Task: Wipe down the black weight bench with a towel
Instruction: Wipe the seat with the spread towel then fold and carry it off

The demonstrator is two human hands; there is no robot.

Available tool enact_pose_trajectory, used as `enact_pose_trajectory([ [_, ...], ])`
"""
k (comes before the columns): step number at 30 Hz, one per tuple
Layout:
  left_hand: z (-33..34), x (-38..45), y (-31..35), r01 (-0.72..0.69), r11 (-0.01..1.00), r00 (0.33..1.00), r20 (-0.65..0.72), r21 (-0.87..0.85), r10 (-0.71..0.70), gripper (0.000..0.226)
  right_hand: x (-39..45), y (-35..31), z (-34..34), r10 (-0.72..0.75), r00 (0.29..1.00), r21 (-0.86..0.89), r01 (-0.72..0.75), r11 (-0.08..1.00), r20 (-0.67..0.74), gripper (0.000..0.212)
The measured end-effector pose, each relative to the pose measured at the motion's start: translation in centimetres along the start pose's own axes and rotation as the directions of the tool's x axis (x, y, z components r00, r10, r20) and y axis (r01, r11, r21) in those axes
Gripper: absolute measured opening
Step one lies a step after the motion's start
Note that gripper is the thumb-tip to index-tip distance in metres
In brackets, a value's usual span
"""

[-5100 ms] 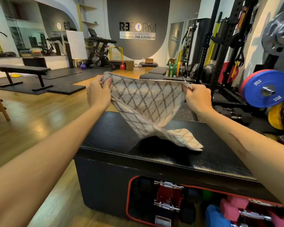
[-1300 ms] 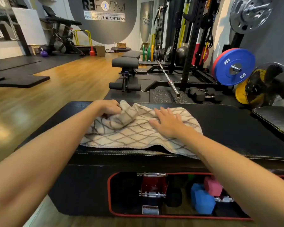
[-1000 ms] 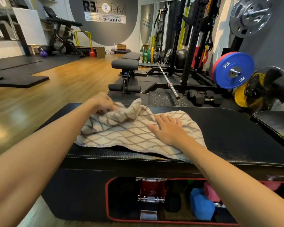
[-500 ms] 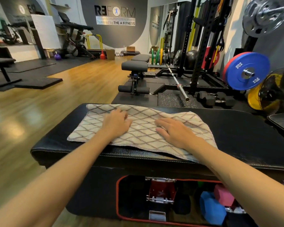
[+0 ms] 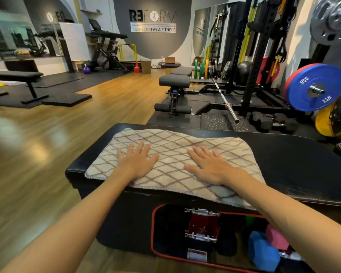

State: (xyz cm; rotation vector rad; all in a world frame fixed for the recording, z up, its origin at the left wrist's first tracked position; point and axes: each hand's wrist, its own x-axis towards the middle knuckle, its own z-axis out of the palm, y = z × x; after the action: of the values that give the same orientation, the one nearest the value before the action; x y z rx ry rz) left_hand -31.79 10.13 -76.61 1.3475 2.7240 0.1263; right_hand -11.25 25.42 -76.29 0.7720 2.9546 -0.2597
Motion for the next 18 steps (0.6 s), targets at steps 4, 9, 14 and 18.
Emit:
enact_pose_trajectory([
  [4,-0.3,-2.6,-2.3,0.035,0.999,0.999,-0.006,0.038,-0.035,0.073,-1.3,-2.3,0.3,-0.060,0.998,-0.011,0.060,0.998,0.036,0.075],
  [9,-2.7,-1.2,-2.9,0.113,0.994,0.935,-0.339,0.001,-0.105,0.061,0.2,-3.7,-1.8,0.048,0.988,0.152,-0.025,0.988,-0.144,0.087],
  [14,-1.3,2.4,-4.1,0.177,0.981,0.983,-0.026,-0.074,-0.180,0.095,2.5,-3.7,-0.8,0.237,0.971,0.023,-0.237,0.971,0.012,0.081],
  [18,-0.4,2.4,-3.9,0.233,0.971,0.972,-0.014,-0.051,-0.234,0.075,4.3,-3.6,0.3,0.250,0.968,-0.023,-0.250,0.968,-0.002,0.084],
])
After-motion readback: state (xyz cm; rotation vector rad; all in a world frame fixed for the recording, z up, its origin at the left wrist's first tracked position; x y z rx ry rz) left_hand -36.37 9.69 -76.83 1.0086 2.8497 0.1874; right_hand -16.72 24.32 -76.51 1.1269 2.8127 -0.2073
